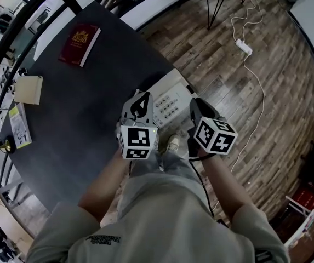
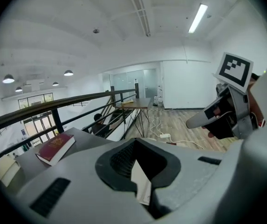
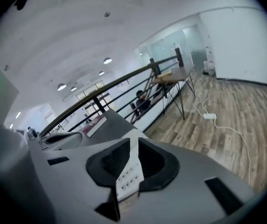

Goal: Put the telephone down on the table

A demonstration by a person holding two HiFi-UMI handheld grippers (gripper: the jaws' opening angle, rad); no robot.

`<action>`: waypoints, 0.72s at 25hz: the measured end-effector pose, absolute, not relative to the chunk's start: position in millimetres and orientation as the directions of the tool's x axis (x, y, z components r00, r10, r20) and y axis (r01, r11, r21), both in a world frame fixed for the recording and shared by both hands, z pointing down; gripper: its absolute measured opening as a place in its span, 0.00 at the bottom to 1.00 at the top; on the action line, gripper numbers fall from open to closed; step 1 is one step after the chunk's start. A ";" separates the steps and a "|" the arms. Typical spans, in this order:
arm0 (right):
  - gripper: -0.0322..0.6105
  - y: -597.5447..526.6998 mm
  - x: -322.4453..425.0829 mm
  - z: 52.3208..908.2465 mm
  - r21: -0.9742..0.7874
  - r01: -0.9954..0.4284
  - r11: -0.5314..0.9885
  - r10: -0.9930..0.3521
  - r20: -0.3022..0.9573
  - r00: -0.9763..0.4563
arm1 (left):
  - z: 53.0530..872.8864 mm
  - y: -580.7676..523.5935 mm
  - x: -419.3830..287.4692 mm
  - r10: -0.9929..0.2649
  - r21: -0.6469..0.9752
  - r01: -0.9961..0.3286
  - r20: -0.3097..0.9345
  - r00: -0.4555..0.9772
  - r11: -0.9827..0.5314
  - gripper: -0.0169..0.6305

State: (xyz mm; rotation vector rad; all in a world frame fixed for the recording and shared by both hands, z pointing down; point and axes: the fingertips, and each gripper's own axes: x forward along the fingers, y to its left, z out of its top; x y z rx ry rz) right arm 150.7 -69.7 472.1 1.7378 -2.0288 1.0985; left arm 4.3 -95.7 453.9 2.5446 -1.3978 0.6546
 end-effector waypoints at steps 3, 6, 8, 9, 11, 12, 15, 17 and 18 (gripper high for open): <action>0.12 -74.5 148.6 419.7 -0.275 -0.956 0.104 -0.816 0.525 -0.241 | 408.4 -92.6 7.6 -0.783 -0.050 -0.844 0.405 0.472 -0.534 0.03; 0.11 -73.5 147.3 367.2 -0.182 -0.969 0.167 -0.880 0.415 -0.230 | 359.8 -85.5 15.4 -0.802 -0.053 -0.839 0.328 0.498 -0.542 0.03; 0.11 -70.3 145.6 334.0 -0.130 -0.972 0.195 -0.914 0.336 -0.228 | 328.4 -80.4 18.8 -0.813 -0.050 -0.836 0.272 0.514 -0.546 0.03; 0.11 -67.7 144.1 318.3 -0.111 -0.972 0.208 -0.927 0.296 -0.232 | 313.9 -77.3 19.8 -0.816 -0.047 -0.835 0.248 0.523 -0.549 0.03; 0.10 -59.9 140.1 289.6 -0.096 -0.966 0.241 -0.941 0.219 -0.257 | 286.7 -67.8 22.0 -0.812 -0.040 -0.825 0.211 0.544 -0.563 0.03; 0.09 -55.1 138.2 277.4 -0.097 -0.961 0.260 -0.943 0.186 -0.274 | 272.9 -61.8 23.2 -0.809 -0.037 -0.819 0.192 0.556 -0.572 0.03; 0.09 -40.3 133.9 249.7 -0.075 -0.950 0.303 -0.943 0.119 -0.311 | 231.6 -45.2 25.4 -0.808 -0.044 -0.809 0.094 0.581 -0.587 0.03; 0.08 -29.7 130.1 234.4 -0.029 -0.946 0.324 -0.942 0.083 -0.325 | 214.2 -34.6 26.6 -0.803 -0.099 -0.797 0.050 0.594 -0.596 0.03; 0.08 -24.3 128.4 227.6 -0.009 -0.943 0.331 -0.941 0.068 -0.331 | 210.2 -29.0 27.9 -0.796 -0.154 -0.783 0.049 0.603 -0.603 0.03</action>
